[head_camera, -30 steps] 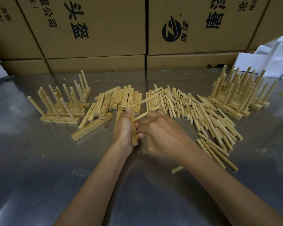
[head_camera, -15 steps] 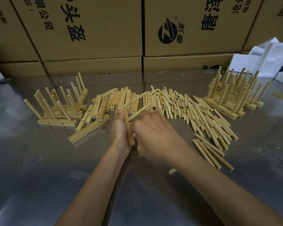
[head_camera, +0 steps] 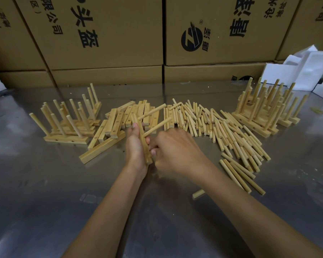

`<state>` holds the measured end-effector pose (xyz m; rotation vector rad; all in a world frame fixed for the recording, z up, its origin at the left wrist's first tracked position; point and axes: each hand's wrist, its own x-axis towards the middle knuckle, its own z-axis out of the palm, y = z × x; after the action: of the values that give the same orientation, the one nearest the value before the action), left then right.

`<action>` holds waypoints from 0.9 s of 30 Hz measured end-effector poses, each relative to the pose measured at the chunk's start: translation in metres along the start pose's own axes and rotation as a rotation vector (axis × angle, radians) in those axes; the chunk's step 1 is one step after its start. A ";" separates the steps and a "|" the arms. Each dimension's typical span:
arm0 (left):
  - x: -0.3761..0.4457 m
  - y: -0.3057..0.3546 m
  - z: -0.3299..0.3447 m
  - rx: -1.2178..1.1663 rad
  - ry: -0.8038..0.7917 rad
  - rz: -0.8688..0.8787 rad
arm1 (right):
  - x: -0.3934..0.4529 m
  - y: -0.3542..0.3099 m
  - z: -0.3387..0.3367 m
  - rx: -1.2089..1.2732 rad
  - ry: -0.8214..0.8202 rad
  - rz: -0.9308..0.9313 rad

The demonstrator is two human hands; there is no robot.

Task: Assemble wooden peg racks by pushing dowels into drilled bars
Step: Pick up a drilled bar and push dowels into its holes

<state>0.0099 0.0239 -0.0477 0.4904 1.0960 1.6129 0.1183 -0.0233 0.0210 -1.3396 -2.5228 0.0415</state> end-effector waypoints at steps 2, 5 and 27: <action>-0.003 0.002 0.004 -0.047 -0.014 -0.016 | 0.003 0.001 -0.005 -0.015 -0.012 -0.009; -0.005 0.006 0.008 -0.137 -0.047 -0.034 | 0.010 0.001 -0.013 -0.016 -0.004 -0.035; 0.008 0.013 -0.002 -0.211 -0.061 -0.019 | 0.012 0.021 0.039 0.546 0.298 0.340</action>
<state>-0.0018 0.0306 -0.0393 0.3860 0.8711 1.6638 0.1187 0.0025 -0.0169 -1.3900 -1.8316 0.5184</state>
